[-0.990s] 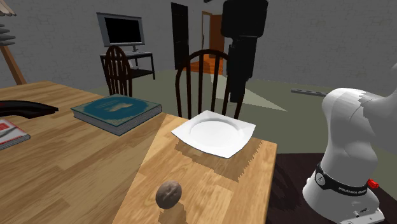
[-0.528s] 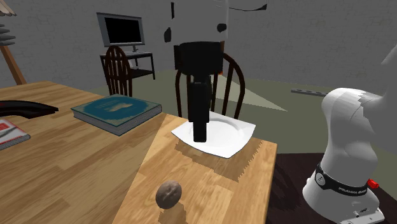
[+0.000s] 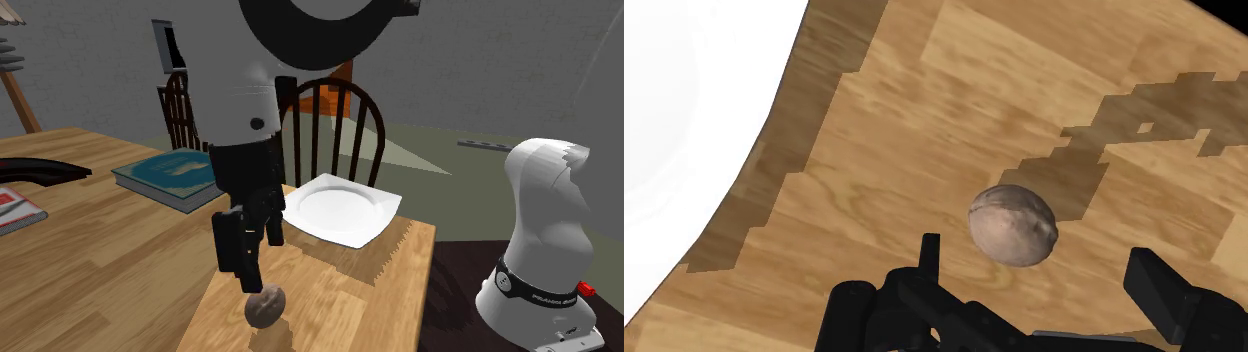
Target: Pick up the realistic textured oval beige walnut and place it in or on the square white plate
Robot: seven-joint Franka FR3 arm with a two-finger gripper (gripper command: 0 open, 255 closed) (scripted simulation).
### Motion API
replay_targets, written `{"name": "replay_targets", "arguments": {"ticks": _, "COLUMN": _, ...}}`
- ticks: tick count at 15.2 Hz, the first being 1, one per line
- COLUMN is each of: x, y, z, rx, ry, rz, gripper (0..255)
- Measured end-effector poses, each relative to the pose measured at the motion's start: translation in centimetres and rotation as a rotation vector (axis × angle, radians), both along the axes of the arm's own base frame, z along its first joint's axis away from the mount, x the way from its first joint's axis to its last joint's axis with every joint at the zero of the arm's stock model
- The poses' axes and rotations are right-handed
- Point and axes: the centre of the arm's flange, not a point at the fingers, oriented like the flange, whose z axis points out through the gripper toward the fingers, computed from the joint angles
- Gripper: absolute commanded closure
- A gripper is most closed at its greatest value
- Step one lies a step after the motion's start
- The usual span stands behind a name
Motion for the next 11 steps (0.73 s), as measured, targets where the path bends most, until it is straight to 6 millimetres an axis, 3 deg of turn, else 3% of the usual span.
{"name": "replay_targets", "arguments": {"ticks": 7, "x": 0.6, "y": 0.6, "z": -4.3, "rx": 0.002, "ry": 0.012, "rz": -0.002, "gripper": 0}}
{"name": "replay_targets", "arguments": {"ticks": 11, "x": 0.5, "y": 0.8, "z": -5.0, "rx": 0.002, "ry": 0.012, "rz": -0.002, "gripper": 0}}
